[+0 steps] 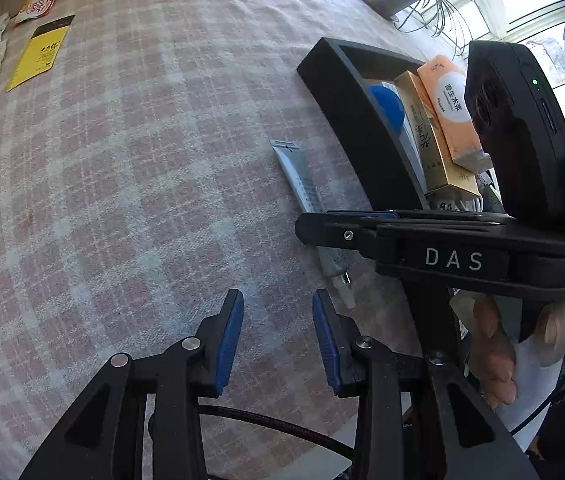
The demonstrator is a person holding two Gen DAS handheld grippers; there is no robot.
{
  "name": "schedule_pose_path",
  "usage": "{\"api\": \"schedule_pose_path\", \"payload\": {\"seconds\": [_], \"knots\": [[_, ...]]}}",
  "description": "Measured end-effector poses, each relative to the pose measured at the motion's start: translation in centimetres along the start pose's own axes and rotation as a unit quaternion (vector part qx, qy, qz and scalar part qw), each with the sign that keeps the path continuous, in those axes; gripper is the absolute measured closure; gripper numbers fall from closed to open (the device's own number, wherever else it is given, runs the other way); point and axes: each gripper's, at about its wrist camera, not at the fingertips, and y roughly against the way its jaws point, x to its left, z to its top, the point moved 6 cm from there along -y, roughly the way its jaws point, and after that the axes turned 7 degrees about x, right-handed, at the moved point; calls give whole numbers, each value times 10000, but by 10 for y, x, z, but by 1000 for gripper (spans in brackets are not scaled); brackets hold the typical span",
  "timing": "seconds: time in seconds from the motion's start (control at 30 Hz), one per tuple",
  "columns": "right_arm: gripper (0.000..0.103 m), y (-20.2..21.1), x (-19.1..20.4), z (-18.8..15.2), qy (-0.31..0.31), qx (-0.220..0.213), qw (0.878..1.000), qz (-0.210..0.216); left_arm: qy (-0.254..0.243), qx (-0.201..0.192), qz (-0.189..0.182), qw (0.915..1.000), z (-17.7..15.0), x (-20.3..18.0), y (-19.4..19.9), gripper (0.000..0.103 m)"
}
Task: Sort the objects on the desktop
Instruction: 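Carry the silver tube into the black tray and open the right gripper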
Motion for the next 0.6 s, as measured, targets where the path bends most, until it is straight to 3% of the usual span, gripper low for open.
{"api": "schedule_pose_path", "payload": {"seconds": [0.17, 0.3, 0.4, 0.47, 0.6], "knots": [[78, 9, 0, -16, -9, -65, 9997, 247, -200, 63, -11, 9998, 2, -25, -8, 69], [78, 30, -3, -25, 52, -299, 9995, 99, -380, 15, -99, 9992, 5, -45, -2, 69], [78, 37, -21, -35, -56, -456, 9988, 177, -540, -23, -156, 9984, 7, -63, 4, 69], [78, 51, -47, -71, -98, -597, 9980, 169, -668, -29, -221, 9975, 7, -78, 6, 69], [78, 66, -71, -93, -205, -778, 9967, 127, -1022, 34, -359, 9941, 7, -113, 6, 69]]}}
